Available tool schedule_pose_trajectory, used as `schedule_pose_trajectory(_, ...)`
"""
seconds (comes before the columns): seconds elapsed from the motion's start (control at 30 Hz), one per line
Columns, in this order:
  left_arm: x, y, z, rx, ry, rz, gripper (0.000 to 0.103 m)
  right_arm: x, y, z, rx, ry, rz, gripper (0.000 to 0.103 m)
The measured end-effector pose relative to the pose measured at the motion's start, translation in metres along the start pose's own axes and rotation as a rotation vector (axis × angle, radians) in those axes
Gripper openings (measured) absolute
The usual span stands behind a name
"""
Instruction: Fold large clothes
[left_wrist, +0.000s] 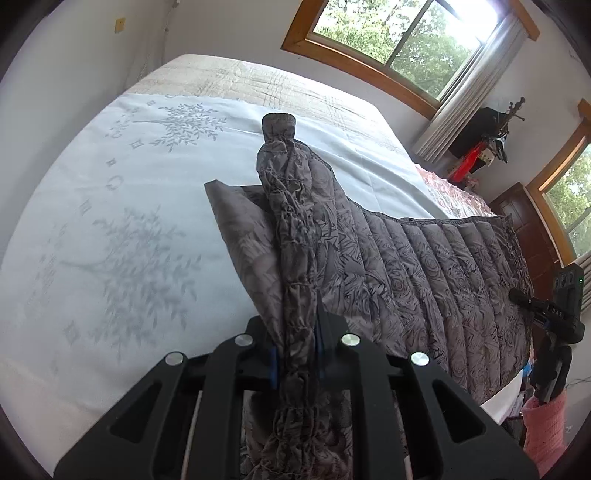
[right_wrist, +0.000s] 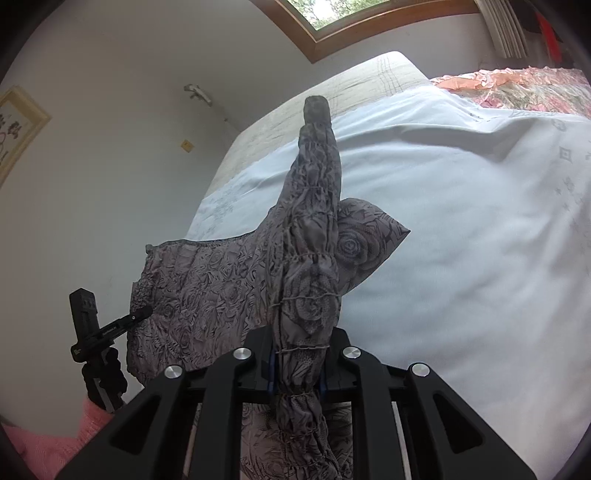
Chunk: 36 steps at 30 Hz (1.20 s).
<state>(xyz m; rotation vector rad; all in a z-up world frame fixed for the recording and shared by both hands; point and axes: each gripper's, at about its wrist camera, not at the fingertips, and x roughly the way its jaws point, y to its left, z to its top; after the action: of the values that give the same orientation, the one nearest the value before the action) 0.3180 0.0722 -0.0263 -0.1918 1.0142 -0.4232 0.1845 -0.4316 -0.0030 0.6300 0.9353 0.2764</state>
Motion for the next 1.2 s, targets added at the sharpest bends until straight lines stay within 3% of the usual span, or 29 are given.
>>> schedule_pose_trajectory(0.23, -0.019, -0.001, -0.032, 0.013, 0.021, 0.021, 0.013, 0.009, -0.001, -0.002, 0.005, 0.032, -0.016, 0.015)
schedule_pose_trajectory(0.57, -0.005, 0.020, -0.073, -0.026, 0.097, 0.044, 0.013, 0.025, -0.004, -0.005, 0.063, 0.106, -0.050, 0.015)
schedule_pose_trajectory(1.0, 0.051, 0.045, -0.103, 0.008, 0.165, 0.180, 0.021, 0.114, -0.013, 0.004, 0.068, 0.184, -0.269, 0.022)
schedule_pose_trajectory(1.2, 0.066, 0.044, -0.101, 0.040, 0.160, 0.203, 0.027, 0.136, -0.014, 0.000, 0.051, 0.169, -0.301, 0.027)
